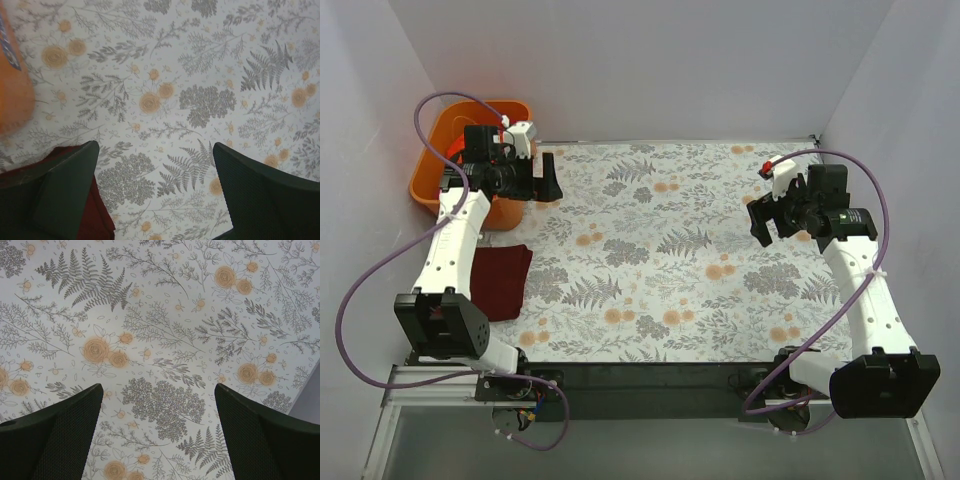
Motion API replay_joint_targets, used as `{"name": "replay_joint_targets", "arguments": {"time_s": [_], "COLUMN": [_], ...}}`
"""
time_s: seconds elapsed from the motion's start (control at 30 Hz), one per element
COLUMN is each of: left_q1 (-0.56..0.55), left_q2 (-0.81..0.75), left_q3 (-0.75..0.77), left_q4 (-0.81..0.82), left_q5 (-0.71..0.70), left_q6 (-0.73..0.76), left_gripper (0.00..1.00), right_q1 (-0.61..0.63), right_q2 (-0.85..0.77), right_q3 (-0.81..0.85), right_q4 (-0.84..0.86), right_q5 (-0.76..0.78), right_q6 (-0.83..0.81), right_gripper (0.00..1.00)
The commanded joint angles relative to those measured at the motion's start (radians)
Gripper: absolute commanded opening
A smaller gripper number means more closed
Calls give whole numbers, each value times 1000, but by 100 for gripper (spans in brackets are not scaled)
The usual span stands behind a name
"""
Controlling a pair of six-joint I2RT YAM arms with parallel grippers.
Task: Fold and stack the t-shirts
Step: Grab the tshirt from the pile
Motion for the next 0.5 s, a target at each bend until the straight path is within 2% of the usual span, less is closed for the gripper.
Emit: {"name": "replay_joint_targets", "arguments": {"time_s": [0.0, 0.13, 0.3, 0.37, 0.47], "left_q1": [3, 75, 217, 294, 401], "left_q2": [38, 144, 350, 416, 503], "left_q3": [132, 304, 589, 658, 724], "left_q4": [25, 44, 64, 71, 131], "left_q5": [-76, -78, -92, -84, 5], "left_q6": [-20, -60, -142, -207, -264], "left_gripper": [98, 98, 98, 98, 98], "right_q1": [0, 0, 0, -2, 0], "right_q2": [4, 29, 40, 34, 30], "right_q3": [7, 22, 11, 2, -7], "right_q4": [39, 40, 39, 39, 37], "right_q5": [3, 0, 10, 12, 13], "right_q6": [-9, -8, -9, -9, 0], "right_gripper": [98, 99, 98, 98, 99]}}
